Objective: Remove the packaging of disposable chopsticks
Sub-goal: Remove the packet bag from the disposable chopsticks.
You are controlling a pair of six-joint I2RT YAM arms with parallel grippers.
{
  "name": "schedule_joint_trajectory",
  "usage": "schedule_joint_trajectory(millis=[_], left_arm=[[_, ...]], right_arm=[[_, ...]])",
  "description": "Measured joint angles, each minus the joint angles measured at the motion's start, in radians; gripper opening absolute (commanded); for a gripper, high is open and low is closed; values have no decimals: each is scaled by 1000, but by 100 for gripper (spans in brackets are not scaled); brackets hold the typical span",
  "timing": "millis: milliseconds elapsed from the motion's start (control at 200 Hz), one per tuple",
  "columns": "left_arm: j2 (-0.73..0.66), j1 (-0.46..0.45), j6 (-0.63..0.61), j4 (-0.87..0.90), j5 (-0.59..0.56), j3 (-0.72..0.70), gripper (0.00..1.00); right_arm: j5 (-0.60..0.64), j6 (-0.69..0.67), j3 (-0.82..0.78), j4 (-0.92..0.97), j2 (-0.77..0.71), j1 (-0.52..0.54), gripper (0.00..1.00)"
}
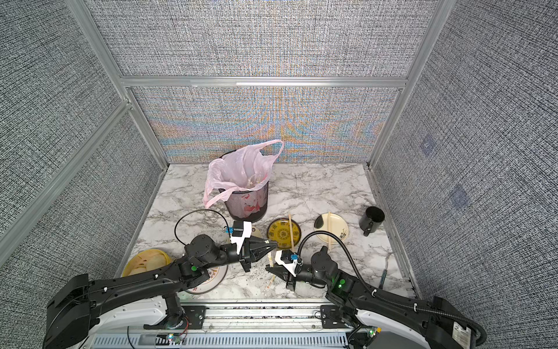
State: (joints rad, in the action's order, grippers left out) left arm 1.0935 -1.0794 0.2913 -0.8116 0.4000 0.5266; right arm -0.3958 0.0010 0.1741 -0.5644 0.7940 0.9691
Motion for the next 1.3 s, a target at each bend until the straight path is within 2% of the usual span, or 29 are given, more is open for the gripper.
schedule_joint_trajectory(millis=[661,811,1301], left_arm=[[13,0,-2,0,11,-4,10],[3,0,-14,6,5,-4,0],[-2,0,-24,-8,-2,-23,1]], right_arm=[[22,-8,33,8,-22,0,0],[18,-10,48,16,-19,0,0],[13,-13,69,77,-37,-2,0]])
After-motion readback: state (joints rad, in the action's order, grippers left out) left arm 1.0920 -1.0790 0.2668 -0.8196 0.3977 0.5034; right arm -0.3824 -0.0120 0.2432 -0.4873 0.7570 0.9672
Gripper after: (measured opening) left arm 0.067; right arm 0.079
